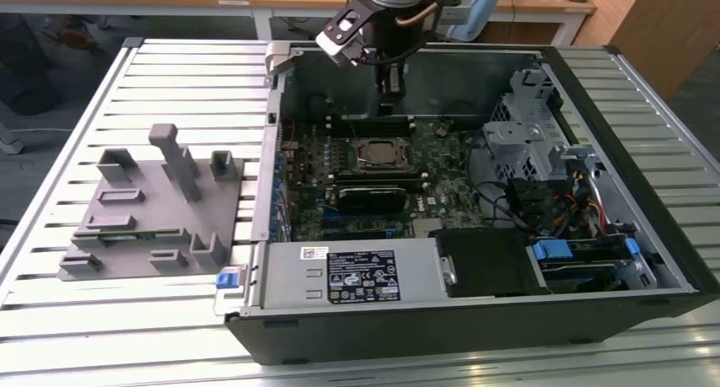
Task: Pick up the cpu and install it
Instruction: 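Install the first cpu locking lever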
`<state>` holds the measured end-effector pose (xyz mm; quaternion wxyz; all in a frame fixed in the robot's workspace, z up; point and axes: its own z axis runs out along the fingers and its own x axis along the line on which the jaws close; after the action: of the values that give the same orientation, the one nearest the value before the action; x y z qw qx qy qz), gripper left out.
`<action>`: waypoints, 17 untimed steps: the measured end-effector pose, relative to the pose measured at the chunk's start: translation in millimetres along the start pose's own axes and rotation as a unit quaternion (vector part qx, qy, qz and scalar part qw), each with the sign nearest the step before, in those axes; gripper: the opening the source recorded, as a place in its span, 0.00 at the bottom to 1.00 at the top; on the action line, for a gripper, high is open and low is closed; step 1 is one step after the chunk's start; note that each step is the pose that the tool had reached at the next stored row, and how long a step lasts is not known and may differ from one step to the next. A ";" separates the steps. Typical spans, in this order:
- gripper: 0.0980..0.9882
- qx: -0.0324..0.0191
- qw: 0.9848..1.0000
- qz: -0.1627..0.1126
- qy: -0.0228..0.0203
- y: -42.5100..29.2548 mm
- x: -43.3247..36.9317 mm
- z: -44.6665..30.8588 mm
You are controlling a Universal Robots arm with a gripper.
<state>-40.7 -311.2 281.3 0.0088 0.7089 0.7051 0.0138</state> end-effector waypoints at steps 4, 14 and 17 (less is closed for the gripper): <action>0.01 0.000 1.000 -0.030 0.001 0.0 0.0 -0.1; 0.01 0.001 0.993 -0.120 0.004 0.0 0.0 0.1; 0.01 0.001 0.989 -0.148 0.005 0.0 0.0 0.1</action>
<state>-40.7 -311.2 281.2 0.0067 0.5970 0.8021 0.0150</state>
